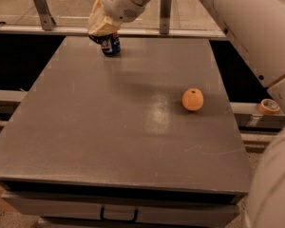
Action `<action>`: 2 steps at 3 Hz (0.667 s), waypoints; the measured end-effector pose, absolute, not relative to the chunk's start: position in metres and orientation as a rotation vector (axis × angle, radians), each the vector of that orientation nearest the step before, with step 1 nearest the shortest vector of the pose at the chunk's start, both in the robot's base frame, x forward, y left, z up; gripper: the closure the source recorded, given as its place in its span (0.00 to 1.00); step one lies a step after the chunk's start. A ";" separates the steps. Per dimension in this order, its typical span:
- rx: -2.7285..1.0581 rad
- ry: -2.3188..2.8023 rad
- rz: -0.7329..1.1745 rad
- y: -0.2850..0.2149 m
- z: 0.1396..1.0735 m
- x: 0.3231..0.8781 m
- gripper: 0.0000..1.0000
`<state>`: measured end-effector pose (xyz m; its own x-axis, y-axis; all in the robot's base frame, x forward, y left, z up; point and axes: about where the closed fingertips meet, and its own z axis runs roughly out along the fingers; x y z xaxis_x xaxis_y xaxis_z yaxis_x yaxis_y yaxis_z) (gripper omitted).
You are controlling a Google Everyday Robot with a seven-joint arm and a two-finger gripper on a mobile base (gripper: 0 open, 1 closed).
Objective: Move rxbar blueberry near pepsi can
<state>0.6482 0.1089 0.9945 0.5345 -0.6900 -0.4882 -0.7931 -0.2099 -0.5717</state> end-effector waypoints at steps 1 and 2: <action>-1.942 1.208 0.139 0.089 0.986 0.690 1.00; -1.907 1.247 0.097 0.064 0.977 0.716 1.00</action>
Offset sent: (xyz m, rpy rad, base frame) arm 0.1032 -0.0836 -0.0248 0.0028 -0.0575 -0.1444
